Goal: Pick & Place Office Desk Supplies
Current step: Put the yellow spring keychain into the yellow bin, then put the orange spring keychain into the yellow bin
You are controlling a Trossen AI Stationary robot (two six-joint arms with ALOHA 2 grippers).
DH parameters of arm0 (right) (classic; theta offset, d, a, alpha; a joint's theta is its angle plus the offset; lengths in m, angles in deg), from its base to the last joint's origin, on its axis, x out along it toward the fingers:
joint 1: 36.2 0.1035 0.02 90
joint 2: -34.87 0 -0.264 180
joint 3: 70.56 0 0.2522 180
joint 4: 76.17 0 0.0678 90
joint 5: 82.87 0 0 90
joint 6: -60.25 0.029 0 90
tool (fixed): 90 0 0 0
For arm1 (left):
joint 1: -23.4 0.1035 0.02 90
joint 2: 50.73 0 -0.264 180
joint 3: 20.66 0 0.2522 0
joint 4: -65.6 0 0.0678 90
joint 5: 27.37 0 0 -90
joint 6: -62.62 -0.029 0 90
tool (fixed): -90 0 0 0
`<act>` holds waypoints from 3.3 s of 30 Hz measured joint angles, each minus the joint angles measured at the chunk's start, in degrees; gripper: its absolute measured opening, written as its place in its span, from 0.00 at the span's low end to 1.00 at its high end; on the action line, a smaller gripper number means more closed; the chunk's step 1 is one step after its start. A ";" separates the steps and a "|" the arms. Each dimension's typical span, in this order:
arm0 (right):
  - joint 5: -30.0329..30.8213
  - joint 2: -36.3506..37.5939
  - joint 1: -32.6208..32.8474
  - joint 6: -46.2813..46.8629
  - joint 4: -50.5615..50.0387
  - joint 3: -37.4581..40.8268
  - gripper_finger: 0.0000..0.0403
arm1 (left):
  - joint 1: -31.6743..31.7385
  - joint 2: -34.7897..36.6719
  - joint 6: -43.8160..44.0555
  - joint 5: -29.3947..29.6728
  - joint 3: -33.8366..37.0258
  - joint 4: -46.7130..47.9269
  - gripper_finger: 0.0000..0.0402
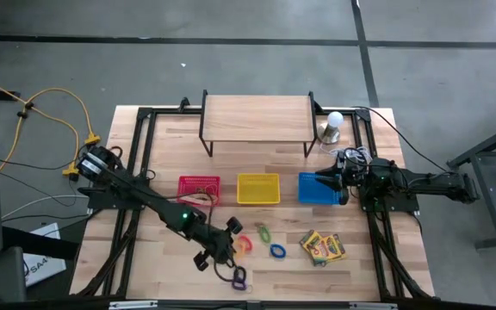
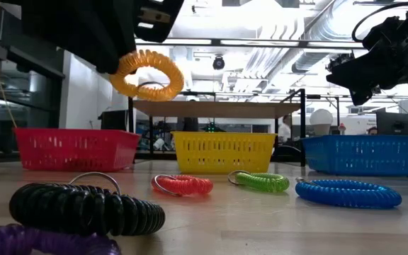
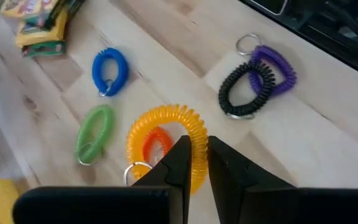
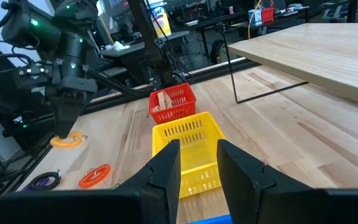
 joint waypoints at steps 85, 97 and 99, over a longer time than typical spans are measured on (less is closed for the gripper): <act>-0.01 0.01 0.00 0.00 0.00 0.00 0.23 | 28.52 0.98 -1.75 -9.64 0.00 -1.18 0.25; 0.01 0.01 0.02 0.00 0.00 0.00 0.23 | 14.49 0.92 0.35 -8.19 0.00 0.67 0.25; 0.01 0.01 0.02 0.00 0.00 0.00 0.23 | 12.04 0.92 0.89 -8.16 0.00 0.75 0.25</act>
